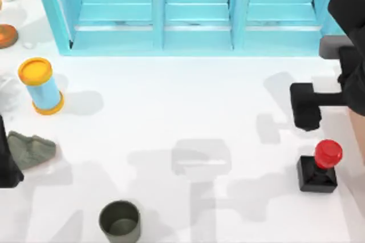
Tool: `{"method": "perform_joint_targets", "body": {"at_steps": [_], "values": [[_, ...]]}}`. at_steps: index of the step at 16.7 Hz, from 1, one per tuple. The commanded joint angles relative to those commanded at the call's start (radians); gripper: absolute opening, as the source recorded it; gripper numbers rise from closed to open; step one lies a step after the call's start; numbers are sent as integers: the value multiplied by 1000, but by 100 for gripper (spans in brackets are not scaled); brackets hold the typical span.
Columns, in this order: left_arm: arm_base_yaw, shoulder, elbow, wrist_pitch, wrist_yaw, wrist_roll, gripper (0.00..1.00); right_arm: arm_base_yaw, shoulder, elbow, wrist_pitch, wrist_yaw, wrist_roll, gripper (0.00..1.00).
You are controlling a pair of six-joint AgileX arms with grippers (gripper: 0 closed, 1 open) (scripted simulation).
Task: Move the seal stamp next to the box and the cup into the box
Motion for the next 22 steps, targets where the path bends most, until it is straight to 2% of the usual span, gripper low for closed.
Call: {"method": "perform_joint_targets", "body": {"at_steps": [6, 13, 16, 22], "values": [[0, 0, 0, 0, 0, 0, 100, -6, -23, 199, -203, -2, -4, 100], [0, 0, 0, 0, 0, 0, 100, 9, -13, 214, -210, -3, 9, 100], [0, 0, 0, 0, 0, 0, 100, 108, 50, 274, -214, -3, 103, 100], [0, 0, 0, 0, 0, 0, 100, 471, 324, 502, -246, -17, 417, 100]]}}
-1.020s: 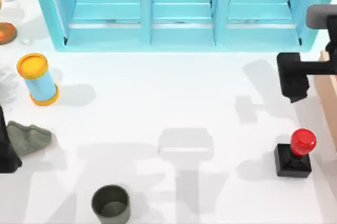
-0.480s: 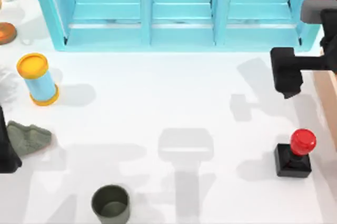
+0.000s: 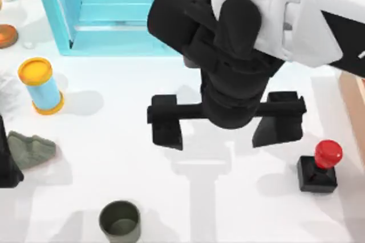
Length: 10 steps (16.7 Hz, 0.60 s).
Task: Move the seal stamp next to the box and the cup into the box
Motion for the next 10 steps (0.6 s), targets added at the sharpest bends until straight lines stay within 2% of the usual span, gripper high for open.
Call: {"method": "perform_joint_targets", "body": {"at_steps": [5, 10], "values": [[0, 0, 0, 0, 0, 0, 100, 172, 243, 194, -29, -30, 208, 100], [0, 0, 0, 0, 0, 0, 100, 216, 365, 306, -42, -47, 291, 100]]}}
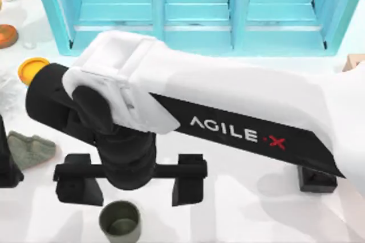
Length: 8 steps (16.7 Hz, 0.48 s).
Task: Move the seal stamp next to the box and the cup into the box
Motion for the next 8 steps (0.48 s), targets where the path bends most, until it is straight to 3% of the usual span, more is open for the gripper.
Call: {"method": "perform_joint_targets", "body": {"at_steps": [8], "values": [[0, 0, 0, 0, 0, 0, 100, -2, 8, -52, 60, 0, -1, 100]]}}
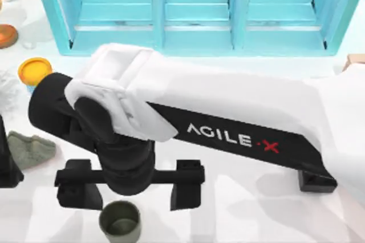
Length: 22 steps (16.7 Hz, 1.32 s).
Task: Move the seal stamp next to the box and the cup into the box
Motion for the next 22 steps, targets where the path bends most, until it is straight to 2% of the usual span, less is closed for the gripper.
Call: {"method": "perform_joint_targets", "body": {"at_steps": [7, 12, 22], "values": [[0, 0, 0, 0, 0, 0, 100, 4, 32, -179, 211, 0, 5, 100], [0, 0, 0, 0, 0, 0, 100, 5, 34, -198, 232, 0, 5, 100], [0, 0, 0, 0, 0, 0, 100, 5, 34, -198, 232, 0, 5, 25]]}}
